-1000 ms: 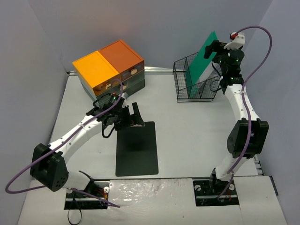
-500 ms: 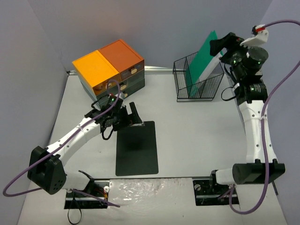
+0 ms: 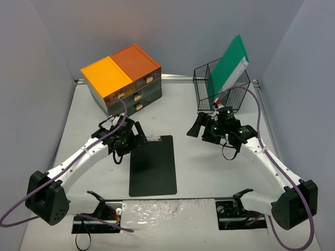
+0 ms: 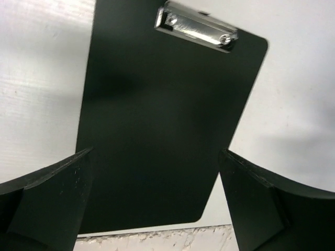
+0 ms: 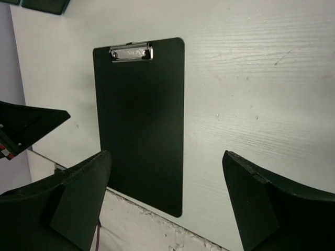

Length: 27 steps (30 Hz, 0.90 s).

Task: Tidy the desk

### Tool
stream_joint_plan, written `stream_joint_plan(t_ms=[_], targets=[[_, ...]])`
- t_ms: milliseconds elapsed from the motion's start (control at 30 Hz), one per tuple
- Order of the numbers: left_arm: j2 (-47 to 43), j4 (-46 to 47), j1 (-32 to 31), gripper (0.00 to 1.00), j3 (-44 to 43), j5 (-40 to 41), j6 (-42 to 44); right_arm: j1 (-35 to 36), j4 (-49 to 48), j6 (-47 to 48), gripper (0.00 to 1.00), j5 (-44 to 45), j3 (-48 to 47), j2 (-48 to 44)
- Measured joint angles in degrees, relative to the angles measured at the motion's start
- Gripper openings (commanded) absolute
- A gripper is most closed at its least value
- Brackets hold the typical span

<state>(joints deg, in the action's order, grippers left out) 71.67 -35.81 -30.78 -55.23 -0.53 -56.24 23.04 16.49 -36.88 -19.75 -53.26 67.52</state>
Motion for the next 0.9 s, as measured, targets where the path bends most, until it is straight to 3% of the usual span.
stream_joint_plan(t_ms=[167, 267, 433, 667, 900], targets=[[-5.93, -0.36, -0.31, 0.97, 10.6, 0.75, -7.63, 6.39, -0.95, 3.91, 0.81, 1.12, -2.81, 7.25], [-10.63, -1.17, -1.45, 0.97, 13.21, 2.28, -11.51, 10.89, -0.37, 9.81, 0.8, 3.81, -10.15, 16.04], [-17.74, -1.32, -2.13, 0.97, 13.43, 3.66, -14.31, 14.43, -1.19, 21.41, 0.81, 7.74, -20.56, 26.94], [-20.33, -1.88, -2.17, 0.97, 13.3, 3.92, -15.19, 14.54, -0.24, 36.82, 0.78, 10.76, -33.57, 40.05], [-24.11, -3.34, -2.17, 0.97, 10.5, 4.53, -15.29, 14.89, 2.4, 44.62, 0.7, 11.46, -40.3, 50.79]])
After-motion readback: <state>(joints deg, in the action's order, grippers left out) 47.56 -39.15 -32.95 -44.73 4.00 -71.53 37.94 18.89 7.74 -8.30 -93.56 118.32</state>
